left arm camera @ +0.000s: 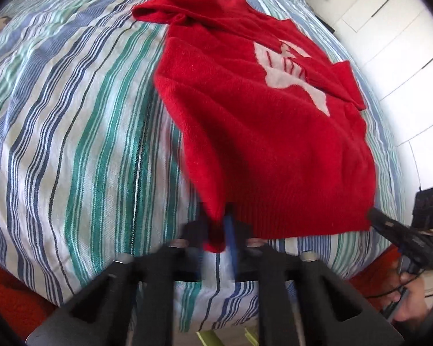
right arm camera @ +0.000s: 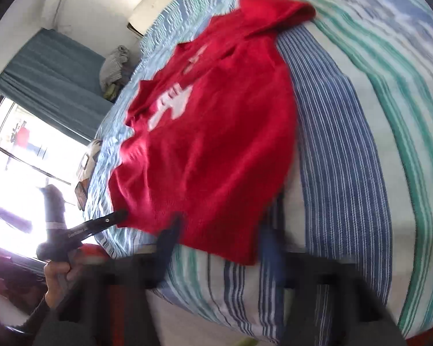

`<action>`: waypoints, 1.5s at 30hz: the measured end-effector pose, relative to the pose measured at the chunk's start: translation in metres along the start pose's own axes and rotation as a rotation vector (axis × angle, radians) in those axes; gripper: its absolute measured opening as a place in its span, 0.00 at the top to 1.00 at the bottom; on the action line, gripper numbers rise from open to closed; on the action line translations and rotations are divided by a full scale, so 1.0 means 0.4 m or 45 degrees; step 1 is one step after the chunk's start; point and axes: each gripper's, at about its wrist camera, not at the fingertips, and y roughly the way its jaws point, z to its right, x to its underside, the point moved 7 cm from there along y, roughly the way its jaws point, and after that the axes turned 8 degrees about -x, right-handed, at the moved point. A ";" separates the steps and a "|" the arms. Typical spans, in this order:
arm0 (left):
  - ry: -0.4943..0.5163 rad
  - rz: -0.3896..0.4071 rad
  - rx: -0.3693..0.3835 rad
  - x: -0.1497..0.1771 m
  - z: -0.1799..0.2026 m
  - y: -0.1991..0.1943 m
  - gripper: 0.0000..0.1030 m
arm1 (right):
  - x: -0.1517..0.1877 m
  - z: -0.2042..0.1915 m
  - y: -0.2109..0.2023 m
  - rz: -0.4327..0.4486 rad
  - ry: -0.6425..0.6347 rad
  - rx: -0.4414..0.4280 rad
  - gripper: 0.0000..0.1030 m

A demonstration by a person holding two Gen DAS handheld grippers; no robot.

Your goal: Fold small clothes

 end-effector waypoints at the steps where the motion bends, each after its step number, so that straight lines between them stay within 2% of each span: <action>1: 0.000 0.005 -0.002 0.001 -0.005 -0.012 0.98 | 0.002 0.010 -0.002 -0.011 0.021 0.023 0.93; 5: -0.029 0.069 0.008 0.017 -0.049 -0.118 0.98 | 0.016 -0.042 -0.092 0.002 -0.002 0.049 0.93; 7: -0.024 0.068 -0.013 0.032 -0.069 -0.144 0.98 | 0.030 -0.070 -0.114 -0.028 -0.029 0.081 0.93; 10: 0.022 0.010 -0.119 0.063 -0.083 -0.107 0.99 | 0.044 -0.062 -0.086 -0.102 -0.034 0.167 0.93; 13: 0.028 -0.049 -0.192 0.085 -0.079 -0.041 0.99 | 0.047 0.002 -0.027 -0.156 0.002 0.277 0.94; 20: 0.015 -0.009 -0.240 0.102 -0.074 -0.082 0.99 | 0.039 -0.016 -0.043 -0.120 -0.017 0.330 0.94; 24: 0.014 -0.037 -0.269 0.118 -0.087 -0.046 0.99 | 0.044 0.000 -0.024 -0.119 -0.004 0.341 0.94; 30: 0.063 -0.019 -0.321 0.113 -0.072 -0.028 0.99 | 0.046 0.011 -0.012 -0.103 -0.047 0.366 0.94; 45: 0.058 -0.012 -0.313 0.114 -0.075 -0.018 0.98 | 0.050 0.012 -0.008 -0.090 -0.072 0.385 0.95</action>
